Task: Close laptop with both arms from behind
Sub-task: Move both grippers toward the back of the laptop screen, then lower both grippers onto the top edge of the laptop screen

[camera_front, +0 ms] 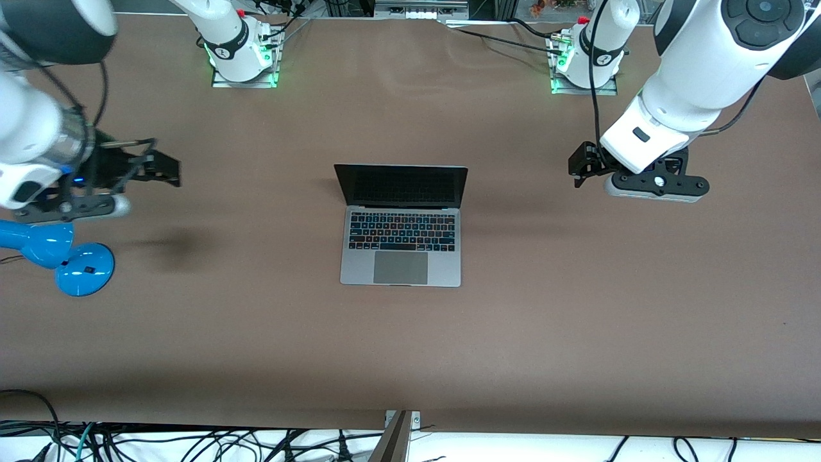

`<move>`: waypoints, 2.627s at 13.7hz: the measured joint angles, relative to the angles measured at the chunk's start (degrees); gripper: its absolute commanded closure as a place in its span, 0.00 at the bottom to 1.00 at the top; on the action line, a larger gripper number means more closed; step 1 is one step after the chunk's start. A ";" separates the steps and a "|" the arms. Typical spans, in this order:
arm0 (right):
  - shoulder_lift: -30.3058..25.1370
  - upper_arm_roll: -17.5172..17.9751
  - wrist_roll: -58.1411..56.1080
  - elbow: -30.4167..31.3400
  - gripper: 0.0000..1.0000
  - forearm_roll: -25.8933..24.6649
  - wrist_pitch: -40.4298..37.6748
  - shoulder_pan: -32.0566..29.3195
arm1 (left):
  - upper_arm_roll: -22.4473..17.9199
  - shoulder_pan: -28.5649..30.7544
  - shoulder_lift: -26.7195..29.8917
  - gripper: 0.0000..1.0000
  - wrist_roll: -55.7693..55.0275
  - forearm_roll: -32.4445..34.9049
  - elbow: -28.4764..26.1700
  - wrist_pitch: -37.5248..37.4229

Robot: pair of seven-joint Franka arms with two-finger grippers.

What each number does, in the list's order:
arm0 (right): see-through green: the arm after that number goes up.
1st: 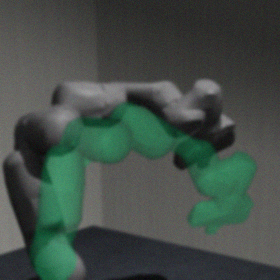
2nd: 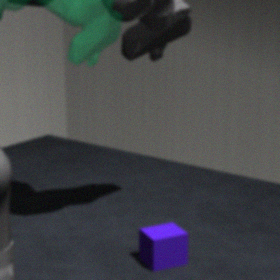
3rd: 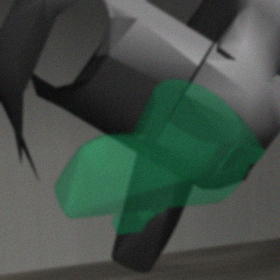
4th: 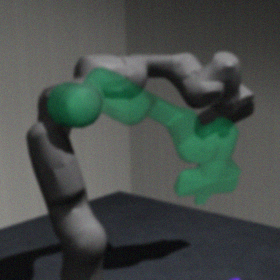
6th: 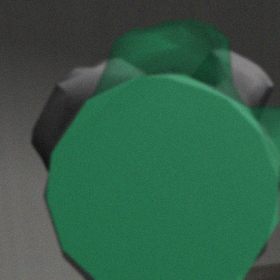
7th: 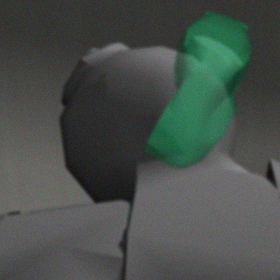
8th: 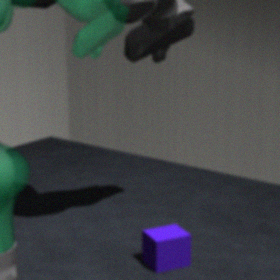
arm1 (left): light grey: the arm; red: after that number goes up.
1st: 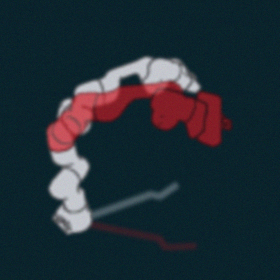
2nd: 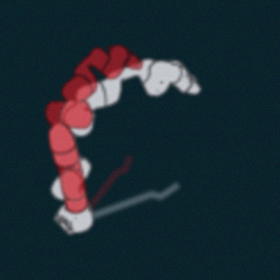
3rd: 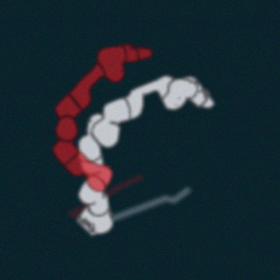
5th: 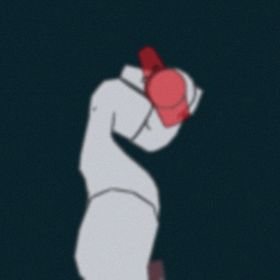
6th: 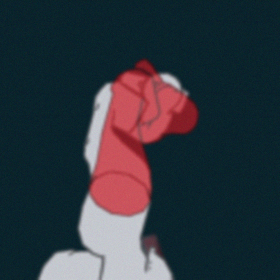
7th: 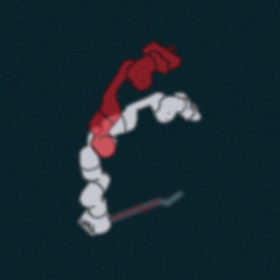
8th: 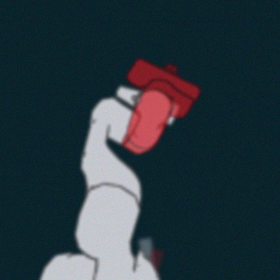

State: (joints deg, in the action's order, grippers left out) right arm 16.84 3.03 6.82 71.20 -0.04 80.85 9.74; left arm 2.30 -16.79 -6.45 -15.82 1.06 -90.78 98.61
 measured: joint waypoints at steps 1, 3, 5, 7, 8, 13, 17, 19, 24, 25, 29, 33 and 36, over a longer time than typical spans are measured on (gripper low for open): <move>0.02 0.04 1.95 0.02 0.00 0.01 0.00 1.40 | 0.62 -0.04 0.00 0.00 -0.81 0.00 0.05 0.00; 0.18 0.09 5.33 0.12 0.00 0.28 0.00 3.94 | 2.05 -0.16 -0.01 0.11 -3.12 0.00 0.09 0.00; 0.50 0.14 9.71 0.18 0.00 2.27 0.00 6.31 | 4.76 -0.28 -0.15 0.37 -8.43 0.00 0.09 -0.07; 0.94 0.17 14.68 0.19 0.01 4.77 0.01 8.43 | 7.89 -0.52 -0.45 0.88 -13.54 0.00 0.09 -0.18; 1.14 0.18 16.75 0.19 0.01 5.34 0.02 9.42 | 8.92 -0.58 -0.59 1.00 -15.86 0.00 0.09 -0.22; 2.97 0.21 26.59 0.22 0.16 5.89 0.67 14.52 | 10.06 -0.71 -1.07 1.00 -19.86 -1.05 0.06 -1.44; 4.76 0.21 29.39 0.24 0.66 6.51 2.05 18.33 | 10.38 -1.78 -2.39 1.00 -20.72 -3.84 0.04 -1.49; 5.33 0.20 30.87 0.24 0.81 9.95 2.10 18.96 | 11.75 -2.36 -2.61 1.00 -22.95 -3.85 -0.10 -1.49; 6.93 0.11 31.87 0.51 0.91 17.51 2.02 19.03 | 15.17 -2.81 -2.97 1.00 -27.19 -3.85 -3.84 3.55; 7.64 0.14 31.87 0.67 0.91 17.86 1.99 19.31 | 15.74 -2.86 -3.09 1.00 -27.86 -3.85 -5.27 5.45; 11.00 0.16 31.92 1.08 0.92 17.97 2.11 21.81 | 17.35 -2.91 -3.42 1.00 -28.96 -3.85 -12.09 13.07; 13.47 0.16 31.96 1.11 0.92 17.97 2.25 23.48 | 18.51 -2.92 -3.63 1.00 -31.44 -3.85 -15.10 15.39; 14.81 0.13 31.96 1.55 0.92 17.97 2.53 23.56 | 19.91 -2.95 -4.11 1.00 -34.52 -3.85 -17.29 17.52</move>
State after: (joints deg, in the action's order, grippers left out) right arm 31.66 3.16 38.78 72.75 17.93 83.38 33.30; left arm 22.21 -19.73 -10.56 -50.33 -2.79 -108.07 116.14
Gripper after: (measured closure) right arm 0.921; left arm 0.991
